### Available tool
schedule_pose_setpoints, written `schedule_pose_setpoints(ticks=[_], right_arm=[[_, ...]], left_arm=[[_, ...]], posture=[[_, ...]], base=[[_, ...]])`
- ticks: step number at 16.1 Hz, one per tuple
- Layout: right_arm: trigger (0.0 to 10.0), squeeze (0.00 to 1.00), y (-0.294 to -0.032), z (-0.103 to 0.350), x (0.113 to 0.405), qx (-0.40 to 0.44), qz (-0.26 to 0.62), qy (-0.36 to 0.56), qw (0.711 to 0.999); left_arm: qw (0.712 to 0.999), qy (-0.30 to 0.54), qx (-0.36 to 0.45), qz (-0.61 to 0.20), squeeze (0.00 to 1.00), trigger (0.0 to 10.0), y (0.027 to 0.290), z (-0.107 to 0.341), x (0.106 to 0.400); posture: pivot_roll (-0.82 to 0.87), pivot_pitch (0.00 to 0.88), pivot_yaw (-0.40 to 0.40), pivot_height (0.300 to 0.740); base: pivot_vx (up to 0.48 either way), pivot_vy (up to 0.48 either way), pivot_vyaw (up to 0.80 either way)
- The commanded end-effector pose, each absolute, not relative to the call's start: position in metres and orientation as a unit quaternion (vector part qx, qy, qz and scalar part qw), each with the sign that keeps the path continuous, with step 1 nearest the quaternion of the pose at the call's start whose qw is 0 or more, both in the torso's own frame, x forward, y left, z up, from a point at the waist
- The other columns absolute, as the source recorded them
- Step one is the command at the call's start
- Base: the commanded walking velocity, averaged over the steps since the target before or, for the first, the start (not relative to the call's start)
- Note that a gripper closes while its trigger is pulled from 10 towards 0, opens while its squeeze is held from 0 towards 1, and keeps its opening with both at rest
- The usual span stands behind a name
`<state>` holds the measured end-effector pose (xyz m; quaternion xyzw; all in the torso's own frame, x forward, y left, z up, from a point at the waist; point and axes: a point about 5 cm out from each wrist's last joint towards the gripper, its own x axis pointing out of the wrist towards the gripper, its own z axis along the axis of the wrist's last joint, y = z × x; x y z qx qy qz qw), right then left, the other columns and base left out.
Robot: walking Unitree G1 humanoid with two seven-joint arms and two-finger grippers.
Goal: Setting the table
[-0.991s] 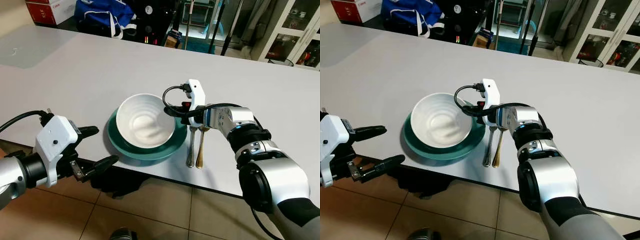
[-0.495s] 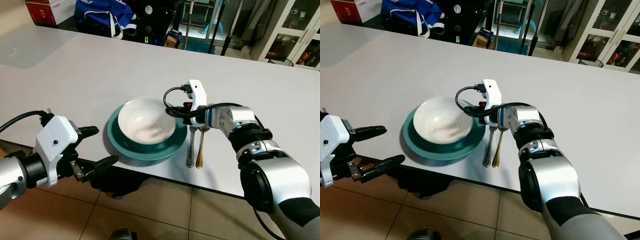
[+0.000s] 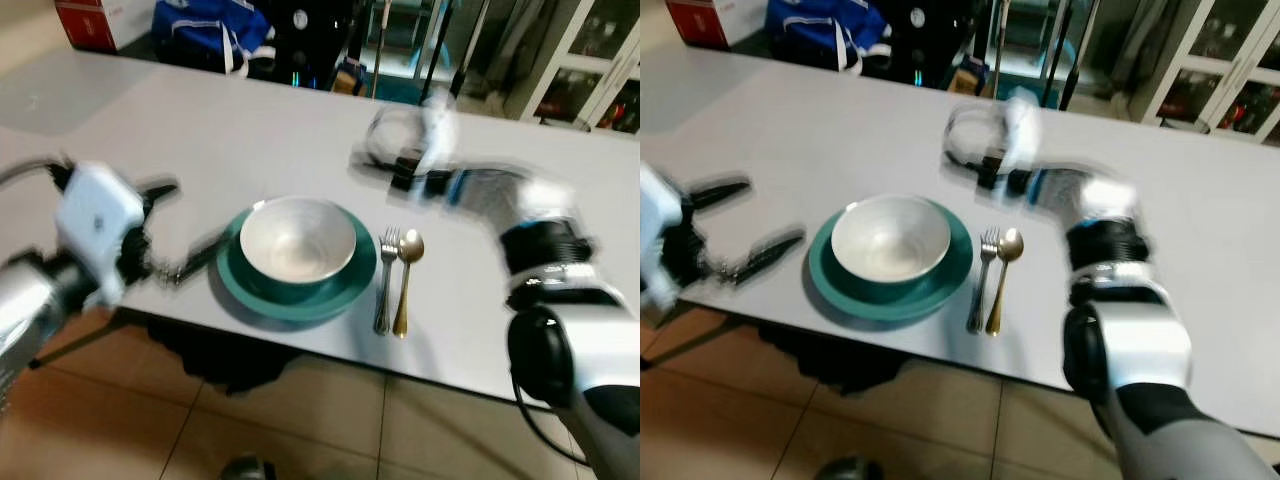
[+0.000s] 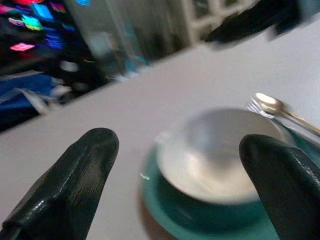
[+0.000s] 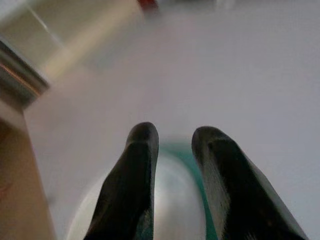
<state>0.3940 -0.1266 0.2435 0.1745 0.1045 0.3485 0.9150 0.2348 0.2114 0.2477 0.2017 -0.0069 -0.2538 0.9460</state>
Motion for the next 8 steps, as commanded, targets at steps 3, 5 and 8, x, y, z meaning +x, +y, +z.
schedule_pose_setpoints(ticks=[3,5,8], right_arm=[[10.0,0.00,-0.156,0.252,0.383,-0.009,0.175,-0.013,0.985],[10.0,0.00,-0.170,0.241,0.356,-0.007,0.045,-0.050,0.998],[10.0,0.00,-0.165,0.214,0.302,0.021,0.043,-0.075,0.996]], left_arm=[[0.967,-0.040,0.209,-0.141,0.00,10.0,0.203,0.245,0.264],[0.970,-0.086,0.180,-0.141,0.00,10.0,0.170,0.247,0.275],[0.968,-0.087,0.174,-0.159,0.00,10.0,0.149,0.238,0.272]], posture=[[0.09,0.037,-0.009,0.740],[0.07,0.041,0.014,0.740],[0.04,0.050,0.038,0.740]], base=[[0.000,0.480,0.00],[0.000,0.480,0.00],[0.000,0.480,0.00]])
